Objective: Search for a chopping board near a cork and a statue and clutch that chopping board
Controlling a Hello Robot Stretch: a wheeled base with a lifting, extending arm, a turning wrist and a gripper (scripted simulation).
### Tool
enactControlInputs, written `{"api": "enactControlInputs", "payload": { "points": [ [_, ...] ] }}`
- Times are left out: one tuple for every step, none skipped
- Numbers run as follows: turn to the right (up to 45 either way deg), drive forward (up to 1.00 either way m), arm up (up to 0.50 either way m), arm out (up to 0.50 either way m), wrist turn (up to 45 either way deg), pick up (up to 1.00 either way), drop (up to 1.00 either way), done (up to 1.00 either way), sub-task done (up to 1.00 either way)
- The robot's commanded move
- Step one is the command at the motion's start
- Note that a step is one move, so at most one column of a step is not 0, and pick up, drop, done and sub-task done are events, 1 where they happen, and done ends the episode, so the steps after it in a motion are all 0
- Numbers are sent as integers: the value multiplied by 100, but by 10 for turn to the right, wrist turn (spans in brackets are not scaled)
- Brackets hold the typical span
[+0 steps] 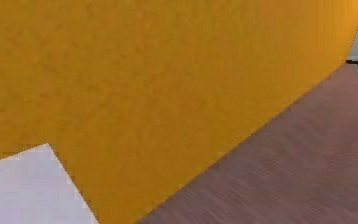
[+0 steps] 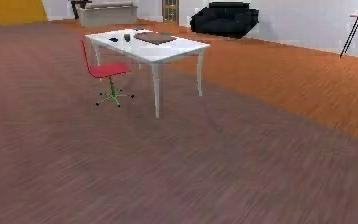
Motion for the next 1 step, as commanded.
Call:
{"api": "enactControlInputs", "payload": {
  "points": [
    [450,0,0,0,0,0,0,0,0]
  ]
}}
